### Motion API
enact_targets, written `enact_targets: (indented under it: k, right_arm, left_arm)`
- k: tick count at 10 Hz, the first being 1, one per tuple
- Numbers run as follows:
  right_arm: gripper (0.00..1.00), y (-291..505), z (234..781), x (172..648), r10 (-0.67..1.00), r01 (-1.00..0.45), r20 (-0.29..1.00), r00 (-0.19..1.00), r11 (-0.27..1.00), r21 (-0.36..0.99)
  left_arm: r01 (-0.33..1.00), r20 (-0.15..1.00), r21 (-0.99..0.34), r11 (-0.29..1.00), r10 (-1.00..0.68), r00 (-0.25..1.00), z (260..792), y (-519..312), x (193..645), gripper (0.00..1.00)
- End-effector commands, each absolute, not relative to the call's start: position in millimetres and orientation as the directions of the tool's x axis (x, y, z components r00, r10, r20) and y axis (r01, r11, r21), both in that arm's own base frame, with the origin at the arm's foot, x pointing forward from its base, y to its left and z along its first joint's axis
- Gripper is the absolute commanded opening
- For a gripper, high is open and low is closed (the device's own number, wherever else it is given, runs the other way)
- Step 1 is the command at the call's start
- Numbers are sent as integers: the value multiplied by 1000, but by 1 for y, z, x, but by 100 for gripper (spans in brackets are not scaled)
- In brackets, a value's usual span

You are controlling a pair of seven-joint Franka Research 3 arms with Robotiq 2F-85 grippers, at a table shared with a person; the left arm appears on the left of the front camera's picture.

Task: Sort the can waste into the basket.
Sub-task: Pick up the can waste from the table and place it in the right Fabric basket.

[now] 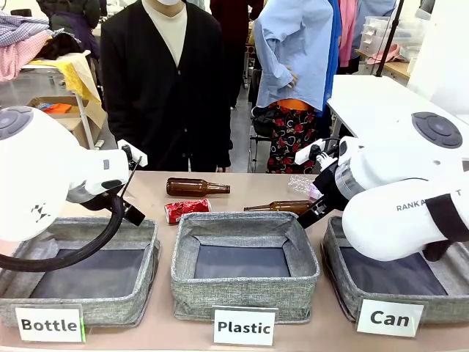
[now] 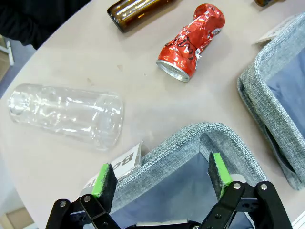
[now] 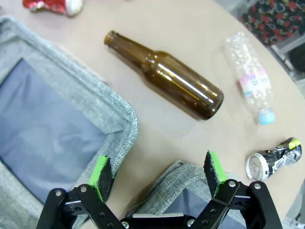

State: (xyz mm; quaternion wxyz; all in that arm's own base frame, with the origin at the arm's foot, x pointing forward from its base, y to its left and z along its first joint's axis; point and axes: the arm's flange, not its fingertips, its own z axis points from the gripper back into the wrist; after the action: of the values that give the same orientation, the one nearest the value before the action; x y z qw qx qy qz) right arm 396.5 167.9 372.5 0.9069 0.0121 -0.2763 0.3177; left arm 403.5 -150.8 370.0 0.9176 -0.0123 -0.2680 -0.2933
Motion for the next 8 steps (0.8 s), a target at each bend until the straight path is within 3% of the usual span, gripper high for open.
enact_targets:
  k: [1, 3, 4, 5, 8]
  right_arm:
    - [100, 168, 373, 396, 570, -583, 509, 645, 798, -154]
    - [100, 142, 429, 364, 528, -568, 559, 640, 814, -119]
    - [100, 130, 460, 345, 403, -504, 601, 691, 863, 0]
    - [100, 119, 478, 324, 352, -497, 592, 725, 863, 96]
    - [100, 69, 476, 243, 202, -497, 664, 720, 818, 289]
  left_arm:
    - [545, 499, 135, 828, -532, 684, 370, -151, 403, 100]
    - [554, 394, 94, 827, -542, 742, 427, -158, 368, 100]
    - [477, 344, 79, 875, -473, 811, 456, -162, 345, 100]
    - [390, 363, 58, 919, -384, 849, 485, -164, 331, 100]
    - [337, -54, 187, 923, -333, 941, 607, -185, 363, 100]
